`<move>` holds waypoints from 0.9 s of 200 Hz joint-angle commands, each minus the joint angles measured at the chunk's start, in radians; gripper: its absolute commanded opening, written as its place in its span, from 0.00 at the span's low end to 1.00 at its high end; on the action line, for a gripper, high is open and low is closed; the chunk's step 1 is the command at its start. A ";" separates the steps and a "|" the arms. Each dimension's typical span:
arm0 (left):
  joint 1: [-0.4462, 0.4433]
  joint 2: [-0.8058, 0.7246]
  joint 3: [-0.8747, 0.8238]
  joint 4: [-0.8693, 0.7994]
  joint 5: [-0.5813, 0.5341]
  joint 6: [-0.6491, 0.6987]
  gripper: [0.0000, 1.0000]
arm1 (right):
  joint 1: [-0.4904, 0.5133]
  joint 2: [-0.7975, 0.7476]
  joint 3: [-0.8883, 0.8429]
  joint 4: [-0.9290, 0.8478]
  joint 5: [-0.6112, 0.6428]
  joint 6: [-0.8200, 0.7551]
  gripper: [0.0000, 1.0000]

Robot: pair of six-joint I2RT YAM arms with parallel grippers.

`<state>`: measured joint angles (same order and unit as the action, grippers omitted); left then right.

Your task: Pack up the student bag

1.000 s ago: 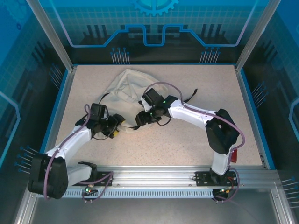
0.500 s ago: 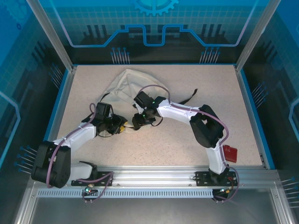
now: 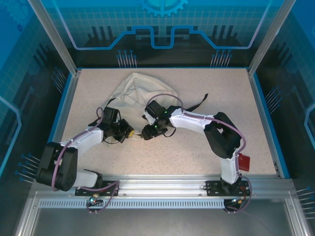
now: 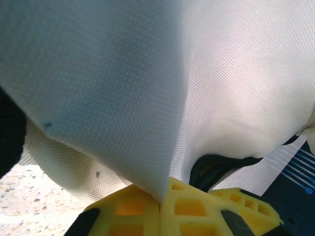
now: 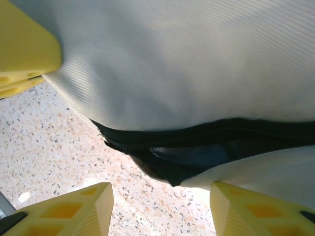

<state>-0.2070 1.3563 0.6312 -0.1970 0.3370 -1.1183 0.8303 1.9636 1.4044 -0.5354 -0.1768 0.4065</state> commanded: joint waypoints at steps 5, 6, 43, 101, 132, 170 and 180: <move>-0.006 -0.015 0.032 -0.010 -0.008 0.021 0.00 | -0.001 -0.039 0.035 0.014 -0.030 -0.065 0.55; -0.006 -0.015 0.032 -0.011 -0.009 0.021 0.00 | 0.000 -0.040 0.035 0.016 -0.030 -0.065 0.54; -0.006 -0.040 0.044 -0.038 -0.024 0.032 0.00 | 0.002 -0.037 0.052 0.023 -0.040 -0.115 0.56; -0.006 -0.032 0.050 -0.036 -0.021 0.032 0.00 | 0.003 0.075 0.099 -0.028 -0.077 -0.214 0.54; -0.006 -0.031 0.047 -0.035 -0.023 0.030 0.00 | 0.011 0.056 0.072 -0.036 -0.067 -0.212 0.53; -0.006 -0.024 0.047 -0.033 -0.021 0.032 0.00 | 0.015 0.041 0.050 -0.041 -0.041 -0.203 0.35; -0.006 -0.024 0.047 -0.034 -0.021 0.032 0.00 | 0.018 0.044 0.051 -0.051 -0.028 -0.208 0.32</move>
<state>-0.2089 1.3392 0.6537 -0.2230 0.3332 -1.1160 0.8310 2.0274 1.4696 -0.5434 -0.2169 0.2089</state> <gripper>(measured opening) 0.068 0.357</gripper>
